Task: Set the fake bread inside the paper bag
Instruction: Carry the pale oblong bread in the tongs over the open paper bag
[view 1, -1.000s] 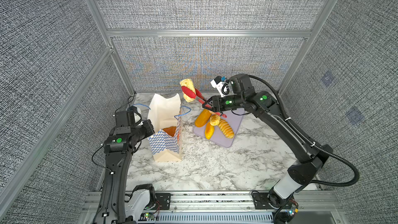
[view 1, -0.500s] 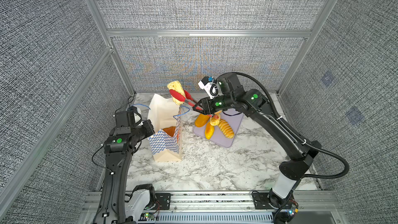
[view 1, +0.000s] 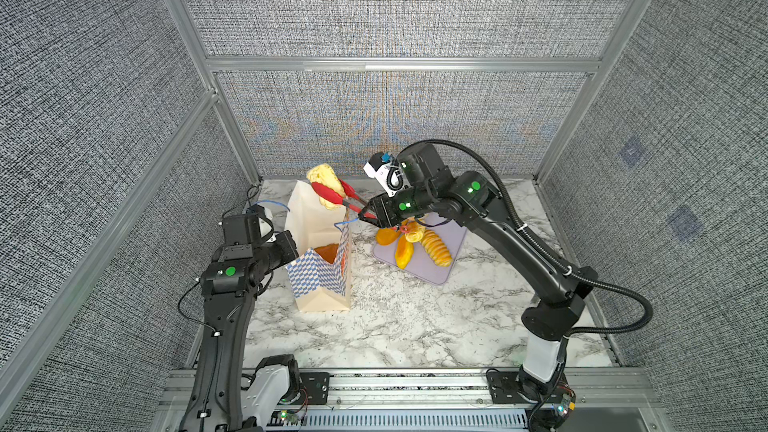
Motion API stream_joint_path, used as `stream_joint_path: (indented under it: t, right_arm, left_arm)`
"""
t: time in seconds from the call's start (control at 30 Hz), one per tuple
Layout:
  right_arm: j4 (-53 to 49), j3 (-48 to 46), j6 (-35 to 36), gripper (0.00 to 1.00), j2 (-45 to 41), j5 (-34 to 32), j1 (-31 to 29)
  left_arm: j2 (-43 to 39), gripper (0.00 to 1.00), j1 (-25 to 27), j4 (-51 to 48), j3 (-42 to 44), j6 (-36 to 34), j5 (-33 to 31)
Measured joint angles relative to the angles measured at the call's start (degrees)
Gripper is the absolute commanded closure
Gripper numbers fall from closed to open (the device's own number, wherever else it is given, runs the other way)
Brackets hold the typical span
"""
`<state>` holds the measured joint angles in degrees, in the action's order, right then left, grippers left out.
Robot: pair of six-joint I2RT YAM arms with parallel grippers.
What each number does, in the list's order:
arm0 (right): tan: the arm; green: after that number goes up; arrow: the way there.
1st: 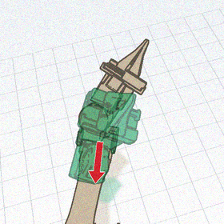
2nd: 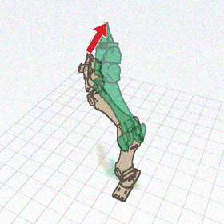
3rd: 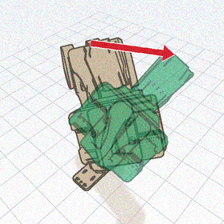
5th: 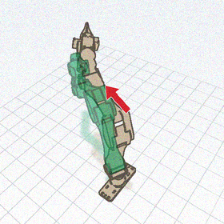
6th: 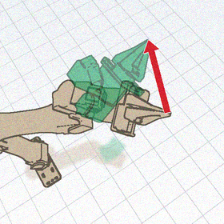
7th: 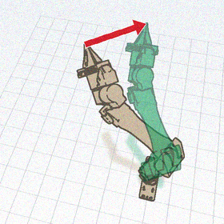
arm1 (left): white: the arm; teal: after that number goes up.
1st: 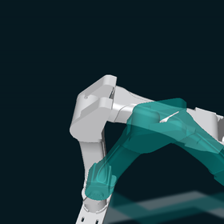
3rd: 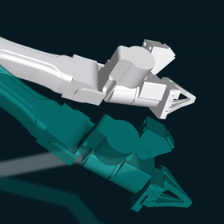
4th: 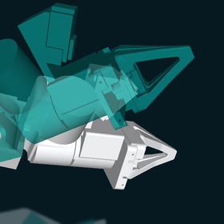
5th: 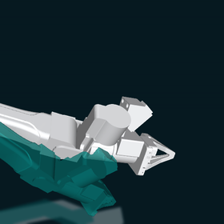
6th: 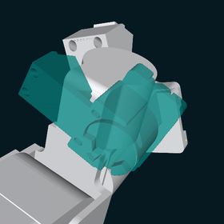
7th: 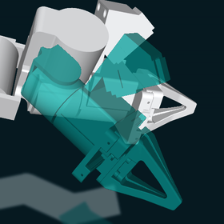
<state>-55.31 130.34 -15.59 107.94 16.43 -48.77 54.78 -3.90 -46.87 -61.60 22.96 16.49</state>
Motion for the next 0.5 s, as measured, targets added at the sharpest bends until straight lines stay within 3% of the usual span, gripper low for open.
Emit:
stream_joint_path:
  t: [0.5]
  right_arm:
    - [-3.39,2.51,2.01,0.54,3.28,-3.06,-2.08]
  left_arm:
    - [0.07,0.96,0.0,0.11,0.02,0.04,0.0]
